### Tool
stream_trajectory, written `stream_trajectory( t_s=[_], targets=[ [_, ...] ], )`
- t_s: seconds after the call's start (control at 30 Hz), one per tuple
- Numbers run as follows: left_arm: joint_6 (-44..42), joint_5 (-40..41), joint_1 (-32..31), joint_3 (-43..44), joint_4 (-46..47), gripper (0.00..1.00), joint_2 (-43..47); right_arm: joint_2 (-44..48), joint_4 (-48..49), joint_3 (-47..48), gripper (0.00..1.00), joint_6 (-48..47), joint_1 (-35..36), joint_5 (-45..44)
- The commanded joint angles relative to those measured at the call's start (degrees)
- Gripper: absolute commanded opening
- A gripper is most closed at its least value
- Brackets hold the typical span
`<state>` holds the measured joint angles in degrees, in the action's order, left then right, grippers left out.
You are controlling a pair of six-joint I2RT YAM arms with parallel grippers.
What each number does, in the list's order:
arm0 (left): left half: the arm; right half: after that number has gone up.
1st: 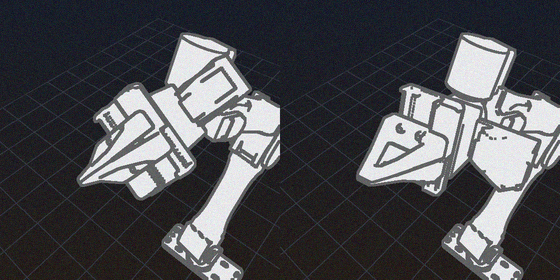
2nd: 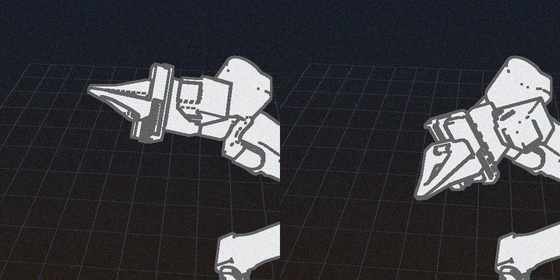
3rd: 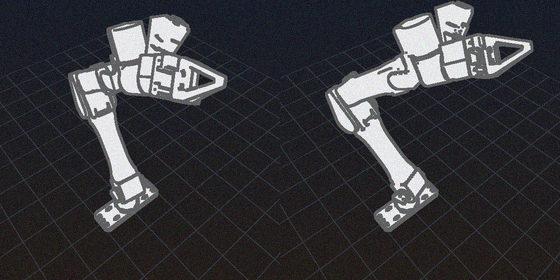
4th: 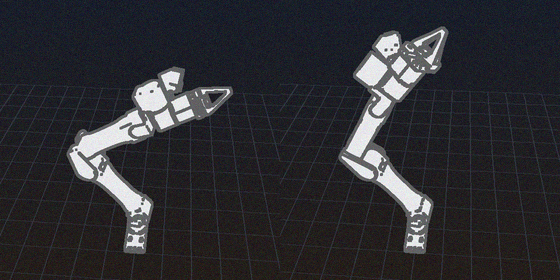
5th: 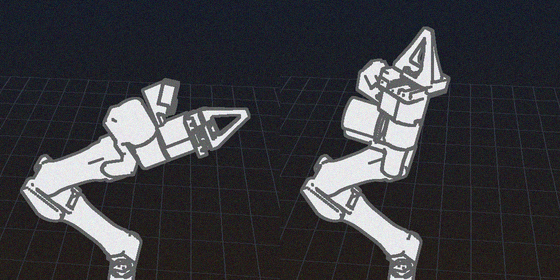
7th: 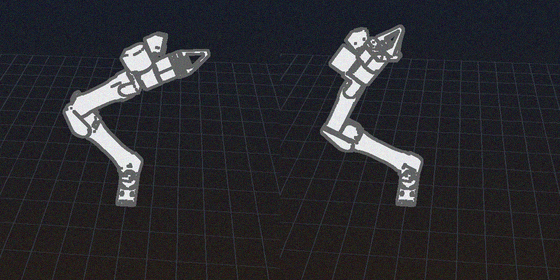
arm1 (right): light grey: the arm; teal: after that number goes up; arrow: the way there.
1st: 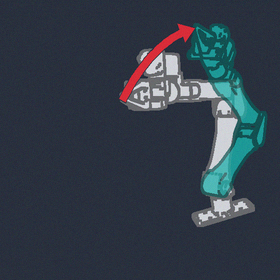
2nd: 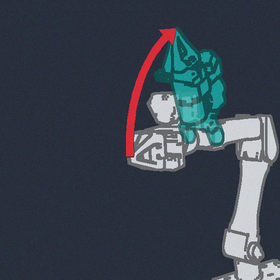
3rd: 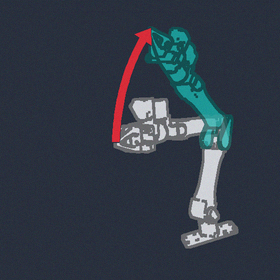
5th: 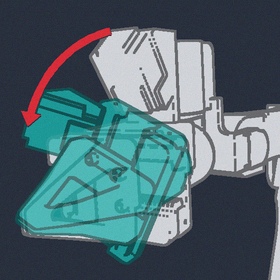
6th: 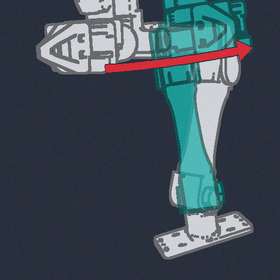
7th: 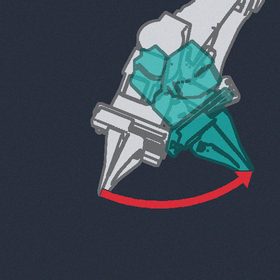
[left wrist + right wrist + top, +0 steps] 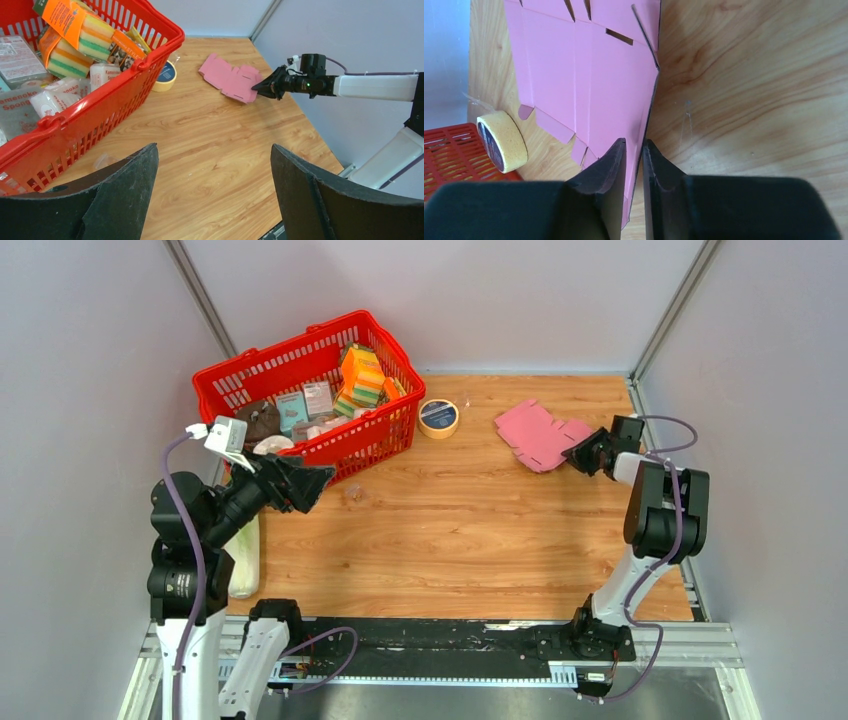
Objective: Fold the paper box
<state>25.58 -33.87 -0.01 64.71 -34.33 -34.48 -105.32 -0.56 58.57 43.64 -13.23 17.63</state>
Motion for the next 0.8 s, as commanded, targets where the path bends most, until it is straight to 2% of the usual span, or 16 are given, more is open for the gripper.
stream_trajectory(
  t_s=[0.0, 0.03, 0.07, 0.13, 0.3, 0.47, 0.6, 0.7, 0.73, 0.77],
  targets=[
    [0.5, -1.9, 0.2, -0.9, 2.3, 0.90, -0.1, -0.6, 1.4, 3.7, 0.16, -2.1, 0.7, -0.8],
    [0.6, -2.2, 0.2, -1.0, 2.4, 0.90, -0.2, -0.7, 0.7, 4.0, 0.12, -2.5, 0.8, -0.9],
    [0.7, -2.3, 0.2, -1.2, 2.4, 0.90, -0.2, -0.8, -1.2, 5.1, 0.04, -3.1, 0.8, -0.7],
    [1.0, -2.4, 0.2, -1.5, 2.7, 0.89, -0.3, 0.1, -4.1, 5.6, 0.00, -5.4, 1.1, -0.2],
    [1.5, -4.1, -4.9, -0.9, 2.6, 0.85, -4.7, 8.4, -13.7, 7.3, 0.00, -13.7, 3.9, -2.6],
    [-4.8, 4.5, -17.0, 4.9, -3.4, 0.83, -10.0, 17.1, -30.4, 11.7, 0.00, -22.9, 6.6, -8.7],
    [-7.4, 6.4, -21.8, 7.0, -1.5, 0.83, -13.9, 22.6, -43.0, 17.5, 0.00, -30.4, 8.8, -12.6],
    [-7.7, 6.1, -23.9, 7.5, 2.3, 0.81, -17.0, 25.8, -50.1, 20.2, 0.00, -37.4, 15.5, -14.8],
    [-7.4, 5.4, -24.8, 7.4, 3.6, 0.77, -17.7, 26.2, -52.4, 20.4, 0.00, -39.3, 19.5, -16.6],
    [-7.0, 4.8, -25.1, 7.3, 5.9, 0.70, -18.4, 27.3, -53.2, 20.5, 0.00, -40.5, 21.5, -17.4]
  ],
)
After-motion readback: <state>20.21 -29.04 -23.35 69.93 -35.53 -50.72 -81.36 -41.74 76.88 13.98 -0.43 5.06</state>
